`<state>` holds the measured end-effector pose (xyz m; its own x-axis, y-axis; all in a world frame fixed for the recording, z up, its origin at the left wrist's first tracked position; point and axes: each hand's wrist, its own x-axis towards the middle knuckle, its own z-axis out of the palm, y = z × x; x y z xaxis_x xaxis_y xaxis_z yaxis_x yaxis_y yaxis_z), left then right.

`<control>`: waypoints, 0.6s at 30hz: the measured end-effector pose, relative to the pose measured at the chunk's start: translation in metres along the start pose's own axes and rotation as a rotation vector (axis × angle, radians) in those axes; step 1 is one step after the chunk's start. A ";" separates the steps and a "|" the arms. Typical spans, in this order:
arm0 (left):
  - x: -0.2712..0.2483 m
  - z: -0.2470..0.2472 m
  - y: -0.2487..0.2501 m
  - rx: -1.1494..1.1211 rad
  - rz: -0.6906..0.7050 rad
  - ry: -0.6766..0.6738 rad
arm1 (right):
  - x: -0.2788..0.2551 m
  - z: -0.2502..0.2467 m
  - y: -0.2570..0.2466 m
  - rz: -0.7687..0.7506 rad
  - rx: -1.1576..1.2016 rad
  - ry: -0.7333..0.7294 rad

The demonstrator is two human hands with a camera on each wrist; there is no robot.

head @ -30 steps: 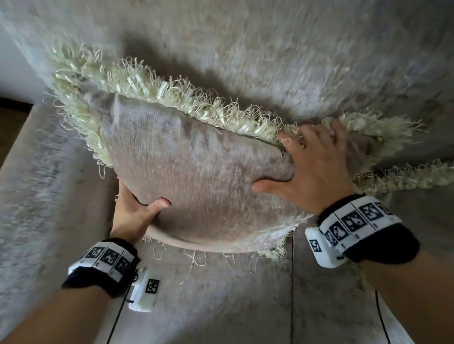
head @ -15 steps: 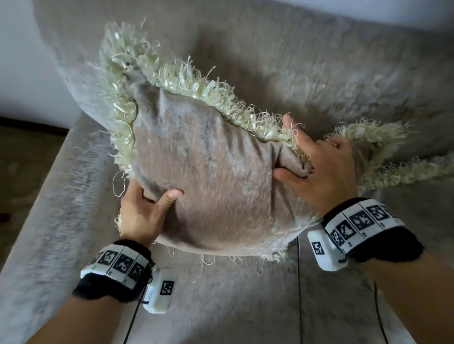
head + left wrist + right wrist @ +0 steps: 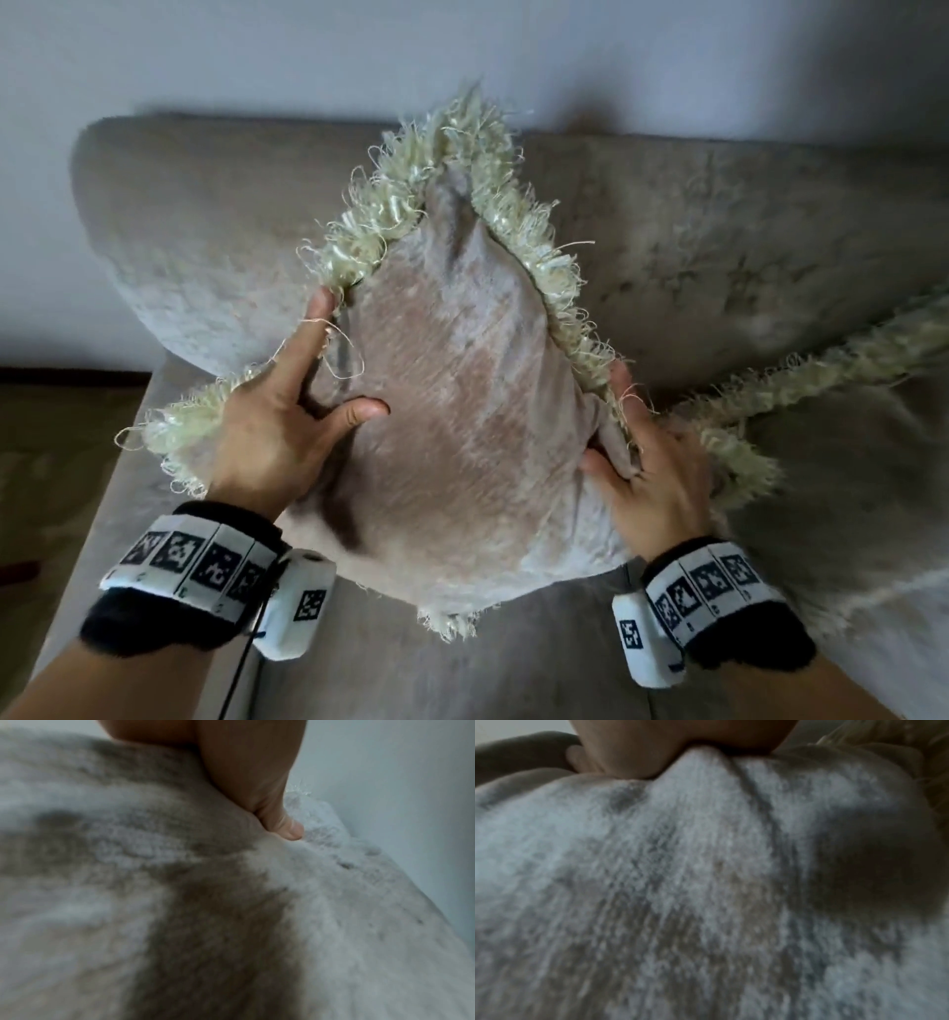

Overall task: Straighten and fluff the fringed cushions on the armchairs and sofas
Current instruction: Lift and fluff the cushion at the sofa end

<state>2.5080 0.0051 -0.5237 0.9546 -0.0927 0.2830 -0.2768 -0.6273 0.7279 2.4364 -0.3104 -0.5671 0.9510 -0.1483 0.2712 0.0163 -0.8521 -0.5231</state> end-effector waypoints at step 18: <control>0.006 0.052 -0.047 -0.023 0.077 -0.024 | -0.010 0.052 0.064 0.108 0.025 0.083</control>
<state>2.5323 -0.0060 -0.5891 0.9327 -0.1583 0.3240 -0.3515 -0.6000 0.7186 2.4439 -0.3369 -0.6456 0.9188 -0.2805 0.2779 -0.0760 -0.8162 -0.5728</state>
